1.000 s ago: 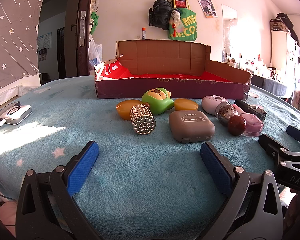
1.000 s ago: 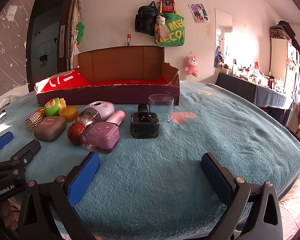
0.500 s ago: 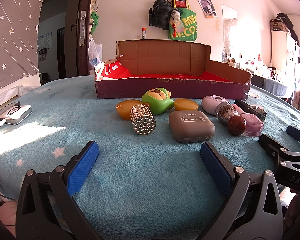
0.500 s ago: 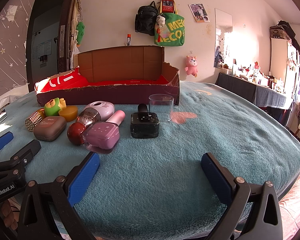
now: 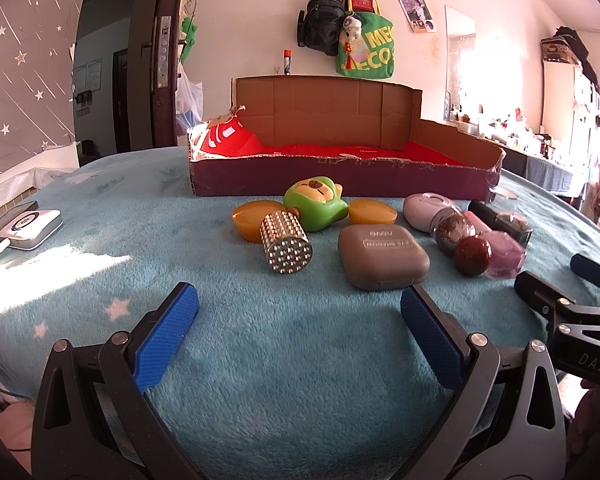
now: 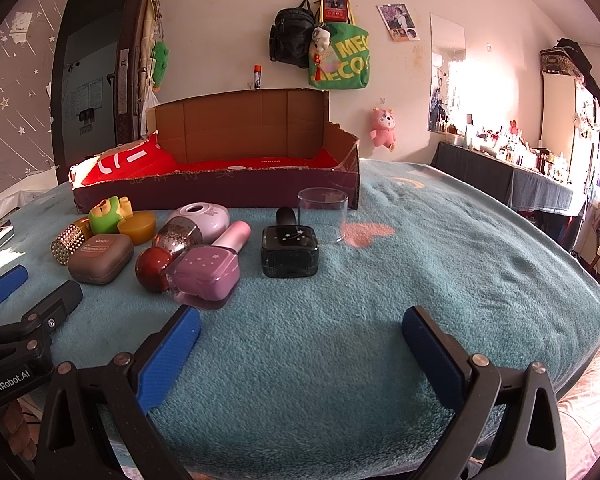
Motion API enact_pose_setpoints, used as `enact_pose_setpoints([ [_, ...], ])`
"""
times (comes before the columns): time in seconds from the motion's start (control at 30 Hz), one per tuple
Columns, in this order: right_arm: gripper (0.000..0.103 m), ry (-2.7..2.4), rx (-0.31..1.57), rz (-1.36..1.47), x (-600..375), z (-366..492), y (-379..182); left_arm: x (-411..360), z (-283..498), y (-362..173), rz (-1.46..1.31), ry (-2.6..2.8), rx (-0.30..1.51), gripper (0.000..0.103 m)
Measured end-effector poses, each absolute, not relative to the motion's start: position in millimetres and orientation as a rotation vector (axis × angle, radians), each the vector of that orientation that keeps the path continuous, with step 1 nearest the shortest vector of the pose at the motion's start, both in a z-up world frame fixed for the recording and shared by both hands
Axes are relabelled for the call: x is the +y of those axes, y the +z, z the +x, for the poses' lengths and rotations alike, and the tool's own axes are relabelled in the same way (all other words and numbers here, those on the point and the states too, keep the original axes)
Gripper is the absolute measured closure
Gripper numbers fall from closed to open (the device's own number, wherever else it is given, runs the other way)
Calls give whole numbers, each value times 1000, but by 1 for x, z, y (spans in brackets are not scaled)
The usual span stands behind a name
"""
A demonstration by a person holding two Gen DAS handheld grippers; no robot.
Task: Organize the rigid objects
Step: 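Grasp the silver studded cylinder with the left tool while the right tool grasps the black nail polish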
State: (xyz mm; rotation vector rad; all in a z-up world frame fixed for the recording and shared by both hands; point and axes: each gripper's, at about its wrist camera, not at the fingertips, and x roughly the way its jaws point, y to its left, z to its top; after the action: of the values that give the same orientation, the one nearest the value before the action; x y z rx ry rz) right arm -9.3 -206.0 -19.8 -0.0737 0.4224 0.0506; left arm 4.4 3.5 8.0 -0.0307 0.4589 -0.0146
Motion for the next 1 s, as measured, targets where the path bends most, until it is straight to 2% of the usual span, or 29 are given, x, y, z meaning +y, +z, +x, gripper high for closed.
enact_pose_setpoints([
  [0.3, 0, 67, 406, -79, -199, 1, 6, 16, 17, 26, -43, -9, 468, 0],
  [0.7, 0, 32, 486, -63, -208, 34, 23, 29, 47, 48, -51, -23, 603, 0],
  [0.8, 0, 18, 525, -55, -213, 46, 26, 31, 56, 51, -50, -33, 633, 7],
  [0.9, 0, 8, 558, -55, -218, 54, 26, 32, 65, 50, -70, -58, 672, 18],
  [1.0, 10, 12, 589, -54, -219, 62, 24, 32, 74, 45, -85, -80, 713, 29],
])
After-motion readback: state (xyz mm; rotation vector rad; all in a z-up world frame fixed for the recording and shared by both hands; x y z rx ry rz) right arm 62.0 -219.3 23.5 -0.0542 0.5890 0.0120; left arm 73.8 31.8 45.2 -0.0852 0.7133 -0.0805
